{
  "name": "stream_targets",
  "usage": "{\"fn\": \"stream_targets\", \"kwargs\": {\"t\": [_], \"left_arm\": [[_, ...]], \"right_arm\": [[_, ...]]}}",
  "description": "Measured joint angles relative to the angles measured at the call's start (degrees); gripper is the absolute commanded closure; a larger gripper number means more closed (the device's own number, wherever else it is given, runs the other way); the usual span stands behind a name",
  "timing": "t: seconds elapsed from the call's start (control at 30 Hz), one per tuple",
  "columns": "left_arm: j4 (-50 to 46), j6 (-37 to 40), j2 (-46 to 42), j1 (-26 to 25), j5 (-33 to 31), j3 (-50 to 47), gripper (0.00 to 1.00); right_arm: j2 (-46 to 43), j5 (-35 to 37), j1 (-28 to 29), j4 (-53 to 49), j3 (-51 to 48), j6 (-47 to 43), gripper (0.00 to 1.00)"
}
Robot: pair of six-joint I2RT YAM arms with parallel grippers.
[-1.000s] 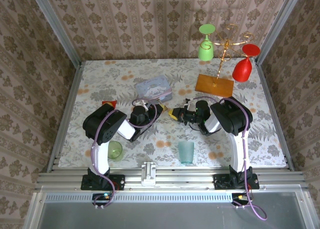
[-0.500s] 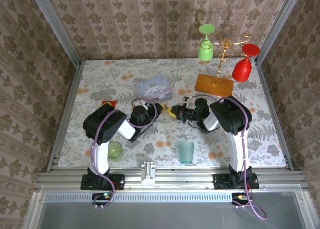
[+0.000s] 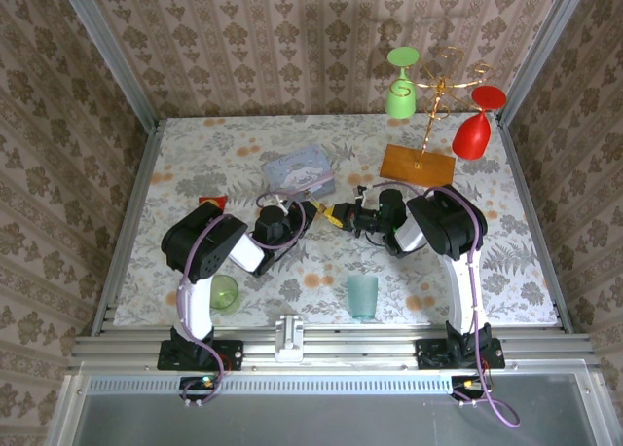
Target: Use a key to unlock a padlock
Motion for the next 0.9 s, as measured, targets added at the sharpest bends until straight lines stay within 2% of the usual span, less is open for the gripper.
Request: {"fn": "stream_targets", "kwargs": {"t": [0.07,0.13,0.23,0.33,0.43,0.57,0.8,0.9], "left_arm": [[0.0,-0.2,0.0,0.0,-0.2,0.0,1.0],[0.1,-0.5,0.0,0.0,-0.2,0.0,1.0],[0.2,-0.7,0.0,0.0,-0.2,0.0,1.0],[0.2,-0.7,0.0,0.0,-0.3,0.0,1.0],[0.3,-1.1,0.0,-0.1,-0.3,0.0,1.0],[0.5,-1.2,0.0,-0.2,0.1,0.0,1.0],[0.5,-1.0,0.0,-0.3,1.3,-0.1,1.0],[0.6,-0.6,0.0,-0.4,2.3,-0.2,1.0]], "right_arm": [[-0.3,0.6,0.2,-0.5,0.0,-0.9,0.96],[-1.2,1.0,0.4,-2.2,0.0,-2.4,0.89],[-1.8,1.5,0.4,-3.5,0.0,-3.7,0.88],[-1.8,1.9,0.5,-3.3,0.0,-3.8,0.81],[-1.7,2.6,0.6,-3.0,-0.5,-3.3,0.68],[-1.7,3.8,0.7,-2.5,-1.7,-3.0,0.65],[-2.7,4.9,0.4,-1.0,-4.1,-3.5,0.49],[-4.5,5.1,-0.1,-1.0,-5.4,-4.4,0.48]]}}
